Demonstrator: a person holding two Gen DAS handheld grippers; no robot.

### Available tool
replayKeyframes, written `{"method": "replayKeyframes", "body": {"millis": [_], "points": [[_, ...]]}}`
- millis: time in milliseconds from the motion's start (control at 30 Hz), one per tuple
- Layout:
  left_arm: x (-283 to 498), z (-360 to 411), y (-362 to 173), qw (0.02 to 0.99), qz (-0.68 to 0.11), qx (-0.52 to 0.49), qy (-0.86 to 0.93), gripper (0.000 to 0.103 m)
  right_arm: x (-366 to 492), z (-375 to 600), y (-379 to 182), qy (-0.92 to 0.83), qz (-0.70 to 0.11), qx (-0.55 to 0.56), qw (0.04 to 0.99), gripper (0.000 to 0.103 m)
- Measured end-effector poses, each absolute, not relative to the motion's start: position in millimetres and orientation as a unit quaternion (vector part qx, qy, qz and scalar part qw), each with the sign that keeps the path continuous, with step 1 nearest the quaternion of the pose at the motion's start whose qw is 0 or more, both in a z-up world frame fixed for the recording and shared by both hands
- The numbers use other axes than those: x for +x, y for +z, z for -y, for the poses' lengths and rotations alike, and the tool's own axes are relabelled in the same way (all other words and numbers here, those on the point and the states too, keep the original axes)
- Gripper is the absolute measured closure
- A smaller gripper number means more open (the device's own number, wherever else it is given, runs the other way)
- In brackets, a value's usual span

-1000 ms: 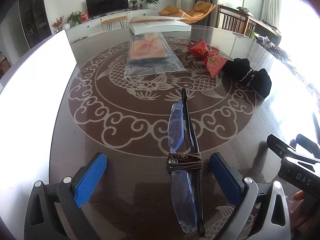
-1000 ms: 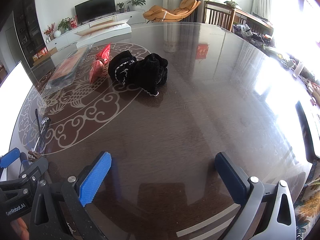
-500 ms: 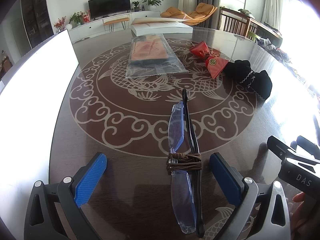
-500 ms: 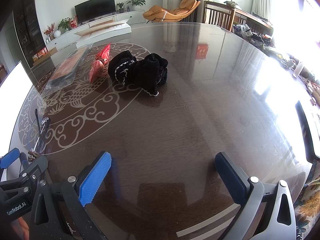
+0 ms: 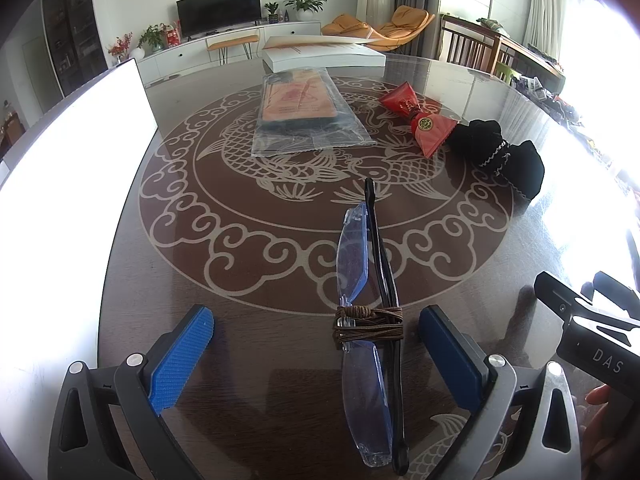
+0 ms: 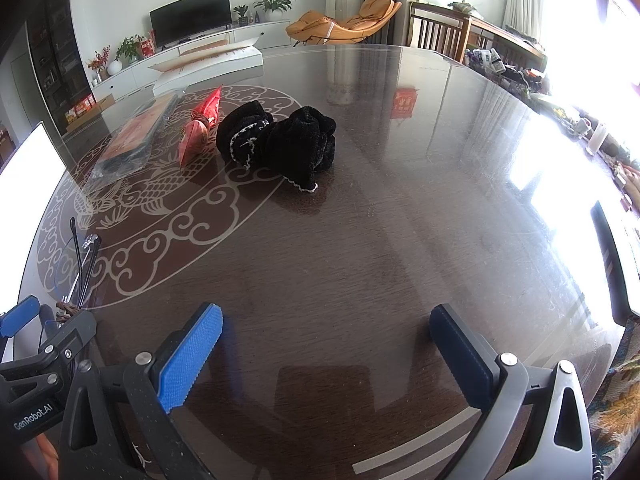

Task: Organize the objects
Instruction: 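Lift the eyeglasses with the left gripper and hold them, then grasp the black velvet pouch with the right gripper while the left gripper holds the eyeglasses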

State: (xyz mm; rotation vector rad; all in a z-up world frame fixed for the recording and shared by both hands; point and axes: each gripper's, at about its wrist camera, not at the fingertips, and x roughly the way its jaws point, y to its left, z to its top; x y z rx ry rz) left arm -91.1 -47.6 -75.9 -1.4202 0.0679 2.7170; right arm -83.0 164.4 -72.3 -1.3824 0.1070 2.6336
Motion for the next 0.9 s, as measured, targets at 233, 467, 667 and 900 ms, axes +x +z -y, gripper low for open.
{"method": "replayKeyframes", "body": {"millis": [233, 467, 667, 900], "points": [[-91.0, 47.6, -76.0, 0.037, -0.022, -0.463, 0.885, 0.0, -83.0, -164.4, -72.3, 0.882, -0.036, -0.463, 0.082, 0.0], [-90.8, 47.5, -76.0, 0.037, -0.022, -0.463, 0.885, 0.0, -83.0, -164.1, -72.1, 0.882, -0.036, -0.463, 0.081, 0.0], [-90.6, 47.5, -76.0, 0.037, -0.022, -0.463, 0.886, 0.0, -104.1, -174.1, -60.5, 0.875, -0.046, -0.48, 0.034, 0.0], [-90.4, 47.5, -76.0, 0.037, -0.022, -0.462, 0.886, 0.0, -189.0, -153.3, -13.4, 0.879, 0.109, -0.46, -0.055, 0.0]]}}
